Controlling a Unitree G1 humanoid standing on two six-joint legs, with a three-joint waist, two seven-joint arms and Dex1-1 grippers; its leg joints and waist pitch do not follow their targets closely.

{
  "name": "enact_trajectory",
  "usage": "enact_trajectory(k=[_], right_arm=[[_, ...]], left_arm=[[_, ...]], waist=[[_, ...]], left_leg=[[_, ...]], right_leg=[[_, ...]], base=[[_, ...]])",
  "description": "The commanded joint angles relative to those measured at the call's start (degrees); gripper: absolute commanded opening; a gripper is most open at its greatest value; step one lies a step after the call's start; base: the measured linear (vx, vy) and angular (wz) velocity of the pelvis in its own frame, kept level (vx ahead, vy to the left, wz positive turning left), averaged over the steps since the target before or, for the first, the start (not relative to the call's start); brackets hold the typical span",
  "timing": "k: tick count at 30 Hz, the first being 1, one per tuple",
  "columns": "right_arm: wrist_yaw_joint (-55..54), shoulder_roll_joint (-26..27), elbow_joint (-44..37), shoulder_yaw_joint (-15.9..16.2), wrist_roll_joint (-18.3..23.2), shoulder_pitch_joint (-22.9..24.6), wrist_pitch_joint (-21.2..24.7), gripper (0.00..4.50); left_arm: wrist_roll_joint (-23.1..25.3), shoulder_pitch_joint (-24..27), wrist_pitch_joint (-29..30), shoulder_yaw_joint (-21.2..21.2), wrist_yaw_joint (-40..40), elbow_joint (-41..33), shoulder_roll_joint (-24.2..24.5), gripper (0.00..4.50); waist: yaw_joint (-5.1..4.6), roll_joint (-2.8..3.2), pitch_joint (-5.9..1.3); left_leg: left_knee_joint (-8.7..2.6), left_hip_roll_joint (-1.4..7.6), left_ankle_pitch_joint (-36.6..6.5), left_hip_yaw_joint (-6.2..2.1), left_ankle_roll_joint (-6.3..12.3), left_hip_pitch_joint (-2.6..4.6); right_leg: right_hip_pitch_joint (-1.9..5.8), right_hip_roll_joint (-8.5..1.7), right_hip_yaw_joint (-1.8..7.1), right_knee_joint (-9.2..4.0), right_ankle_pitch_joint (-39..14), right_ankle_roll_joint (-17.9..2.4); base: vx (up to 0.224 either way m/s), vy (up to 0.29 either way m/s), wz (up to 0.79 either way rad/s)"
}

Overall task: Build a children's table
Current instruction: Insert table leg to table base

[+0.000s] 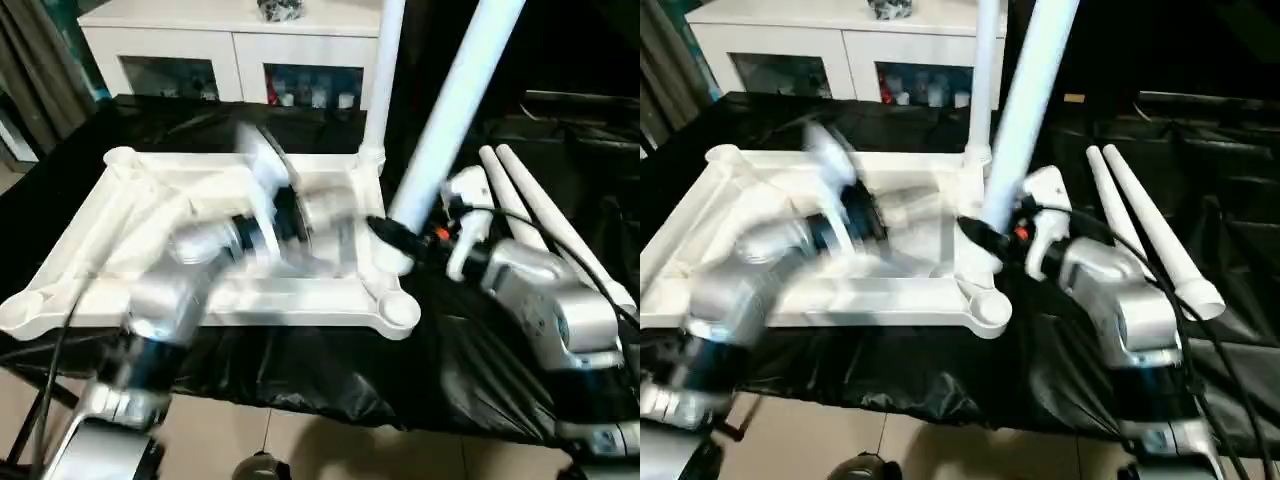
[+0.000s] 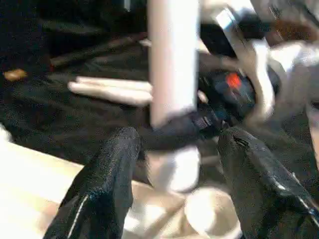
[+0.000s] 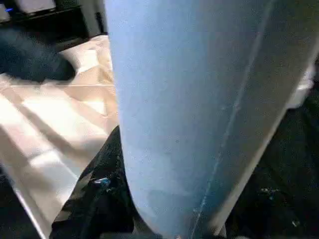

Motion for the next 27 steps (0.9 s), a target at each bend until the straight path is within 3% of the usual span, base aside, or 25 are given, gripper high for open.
enact_trajectory(k=[1, 3, 4, 7, 8, 9, 12, 14, 15, 21, 27], right_arm=[[-1.96, 0.40, -2.47, -2.23, 1.15, 0.79, 1.68, 1.90], [-3.29, 0.98, -5.27, -2.68, 1.77, 2.72, 3.34, 1.90], [-3.31, 0.98, -5.36, -2.64, 1.72, 2.81, 3.35, 1.90], [-3.50, 1.06, -6.24, -2.10, 1.43, 3.70, 3.49, 1.90], [-3.52, 1.05, -6.30, -2.03, 1.41, 3.77, 3.46, 1.90], [-3.57, 0.90, -6.53, -1.50, 1.20, 4.13, 3.32, 1.90], [-3.67, 0.63, -6.72, -0.76, 0.51, 4.41, 2.99, 1.90], [-4.22, 0.76, -7.23, -0.75, 0.35, 4.76, 3.17, 1.90], [-4.60, 0.74, -7.69, -0.62, 0.33, 5.01, 3.25, 1.90], [-4.47, 0.51, -8.35, -0.08, 0.40, 5.23, 3.59, 1.90], [-4.26, 0.16, -8.55, 0.54, 0.22, 5.54, 3.40, 1.90]], left_arm=[[3.76, 1.20, -2.06, -3.30, -3.42, 0.93, 1.93, 2.90], [9.37, 2.20, -6.77, -8.11, -6.61, 4.70, 4.55, 2.90], [9.70, 2.19, -7.03, -8.31, -6.58, 4.98, 4.65, 2.90], [13.24, 1.57, -9.05, -10.28, -5.73, 8.29, 5.62, 2.90], [13.47, 1.48, -9.17, -10.39, -5.69, 8.62, 5.68, 2.62], [14.01, 1.19, -9.27, -10.69, -6.01, 10.03, 5.92, 2.62], [13.89, 1.20, -9.23, -10.50, -6.98, 10.96, 5.96, 2.49], [14.43, 1.13, -10.00, -10.79, -7.66, 12.16, 5.99, 2.10], [15.23, 0.87, -10.84, -10.97, -7.96, 13.83, 5.80, 2.09], [16.45, -0.30, -12.18, -11.21, -8.71, 17.44, 5.14, 1.57], [17.64, -1.28, -13.47, -10.86, -9.73, 20.91, 4.71, 0.99]], waist=[[-0.32, -0.07, -4.18], [-0.59, 0.11, -4.27], [-0.78, 0.15, -4.29], [-1.30, 0.51, -4.32], [-1.42, 0.47, -4.22], [-1.36, 1.00, -4.26], [-1.48, 0.82, -4.24], [-1.41, 1.43, -4.30], [-1.47, 1.10, -4.32], [-1.44, 1.49, -4.37], [-1.53, 1.38, -4.42]], left_leg=[[-4.61, 3.05, -14.71, -1.98, -2.58, 1.99], [-4.59, 2.97, -14.23, -1.94, -2.35, 1.89], [-4.68, 2.90, -14.11, -2.02, -2.20, 1.88], [-4.79, 3.00, -15.31, -2.13, -3.02, 1.95], [-4.84, 3.09, -16.10, -2.14, -3.19, 2.01], [-4.83, 3.09, -16.47, -2.19, -3.36, 2.09], [-4.79, 3.02, -17.01, -2.08, -3.37, 2.12], [-4.71, 3.00, -16.76, -2.08, -3.09, 2.08], [-4.69, 2.97, -16.43, -2.04, -2.80, 1.98], [-4.69, 3.04, -16.57, -2.09, -2.38, 2.02], [-4.68, 3.02, -16.35, -2.08, -2.29, 1.97]], right_leg=[[2.27, -3.51, 2.64, -4.29, -12.59, -9.14], [2.35, -3.48, 2.68, -4.25, -12.90, -8.50], [2.36, -3.37, 2.64, -4.38, -13.45, -7.62], [2.30, -3.47, 2.51, -4.22, -13.22, -8.42], [2.21, -3.52, 2.54, -4.30, -13.54, -8.89], [2.18, -3.57, 2.55, -4.28, -13.63, -9.05], [2.17, -3.54, 2.55, -4.29, -13.00, -9.90], [2.16, -3.63, 2.57, -4.25, -12.81, -10.18], [2.28, -3.59, 2.56, -4.31, -12.72, -10.12], [2.13, -3.66, 2.55, -4.47, -14.72, -9.64], [2.14, -3.70, 2.57, -4.45, -14.22, -9.68]], base=[[0.000, 0.000, 0.00], [0.000, 0.000, 0.00], [0.000, 0.000, 0.00], [0.000, 0.000, 0.00], [0.000, 0.000, 0.00], [0.000, 0.000, 0.00], [0.000, 0.000, 0.00], [0.000, 0.000, 0.00], [0.000, 0.000, 0.00], [0.000, 0.000, 0.00], [0.000, 0.000, 0.00]])
